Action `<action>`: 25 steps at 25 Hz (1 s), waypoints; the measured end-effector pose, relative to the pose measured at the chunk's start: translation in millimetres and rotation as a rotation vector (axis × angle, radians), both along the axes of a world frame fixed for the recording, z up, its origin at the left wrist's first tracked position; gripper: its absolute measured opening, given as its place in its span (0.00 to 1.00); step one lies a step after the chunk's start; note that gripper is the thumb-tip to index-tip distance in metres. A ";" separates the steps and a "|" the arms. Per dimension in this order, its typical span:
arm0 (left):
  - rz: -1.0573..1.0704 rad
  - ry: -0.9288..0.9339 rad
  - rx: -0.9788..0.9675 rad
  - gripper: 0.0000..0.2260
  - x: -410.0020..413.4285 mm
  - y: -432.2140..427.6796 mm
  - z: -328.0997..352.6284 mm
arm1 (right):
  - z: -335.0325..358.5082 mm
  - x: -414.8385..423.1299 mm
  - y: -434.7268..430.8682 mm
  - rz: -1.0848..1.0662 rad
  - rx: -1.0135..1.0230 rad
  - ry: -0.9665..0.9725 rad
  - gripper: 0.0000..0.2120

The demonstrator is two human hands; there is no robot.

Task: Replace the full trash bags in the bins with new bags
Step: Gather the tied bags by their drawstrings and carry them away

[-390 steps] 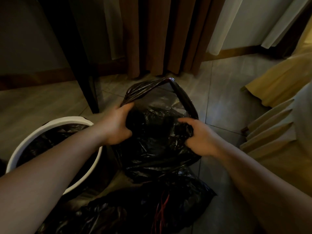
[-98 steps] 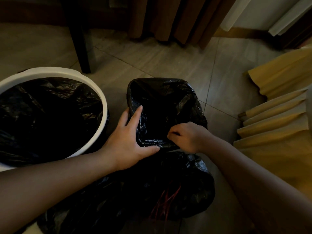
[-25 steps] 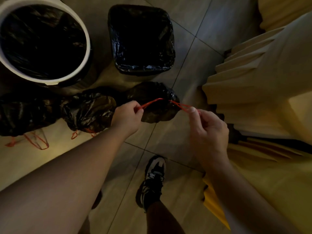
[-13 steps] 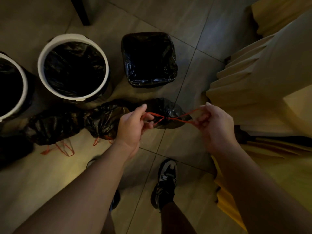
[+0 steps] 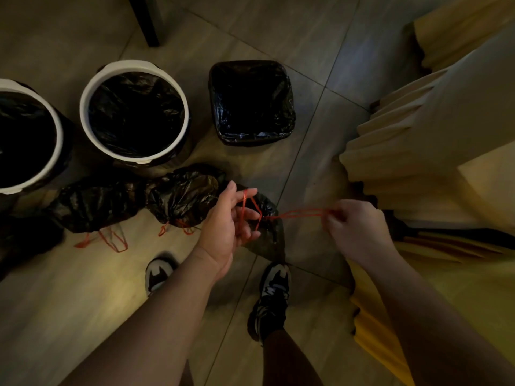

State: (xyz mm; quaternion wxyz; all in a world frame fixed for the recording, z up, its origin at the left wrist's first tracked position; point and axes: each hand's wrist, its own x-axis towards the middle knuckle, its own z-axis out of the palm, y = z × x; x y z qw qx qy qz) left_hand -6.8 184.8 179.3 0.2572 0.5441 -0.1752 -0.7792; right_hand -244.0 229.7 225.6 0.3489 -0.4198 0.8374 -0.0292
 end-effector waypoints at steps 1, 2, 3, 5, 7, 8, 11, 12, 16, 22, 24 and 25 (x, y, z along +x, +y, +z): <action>-0.004 -0.002 0.007 0.24 0.0 2.1 2.1 | 2.6 -1.1 3.0 0.022 0.009 0.010 0.07; -0.005 -0.003 0.015 0.24 0.0 4.4 4.1 | 3.8 -0.6 6.7 -0.025 0.011 -0.054 0.11; -0.005 -0.006 0.025 0.24 -0.6 7.2 5.9 | 6.7 3.7 8.5 -0.115 0.009 -0.157 0.14; 0.007 -0.010 0.047 0.24 -3.3 15.5 10.4 | 14.4 19.5 9.0 -0.284 -0.026 -0.387 0.15; 0.024 -0.011 0.057 0.24 -6.6 26.1 16.8 | 20.2 39.3 7.7 -0.321 -0.068 -0.567 0.16; 0.026 -0.013 0.055 0.24 -7.1 31.5 20.6 | 21.7 50.1 7.5 -0.307 -0.071 -0.629 0.15; 0.054 -0.015 0.076 0.28 -1.8 47.8 30.1 | 21.5 77.6 7.2 -0.197 -0.046 -0.667 0.08; 0.090 -0.004 0.094 0.30 4.0 53.2 32.0 | 21.2 86.4 9.0 -0.145 -0.034 -0.668 0.07; 0.273 0.099 0.152 0.37 23.4 72.9 37.3 | 25.0 111.7 18.2 0.069 0.053 -0.656 0.08; 0.442 0.126 0.167 0.34 44.6 98.2 22.4 | 17.0 123.3 41.8 0.164 0.081 -0.619 0.18; 0.506 0.100 0.162 0.32 58.7 109.7 17.8 | 8.7 114.0 43.9 0.107 0.035 -0.424 0.14; 0.518 0.074 0.158 0.30 67.4 115.5 17.3 | 3.4 108.3 42.0 0.044 0.033 -0.354 0.11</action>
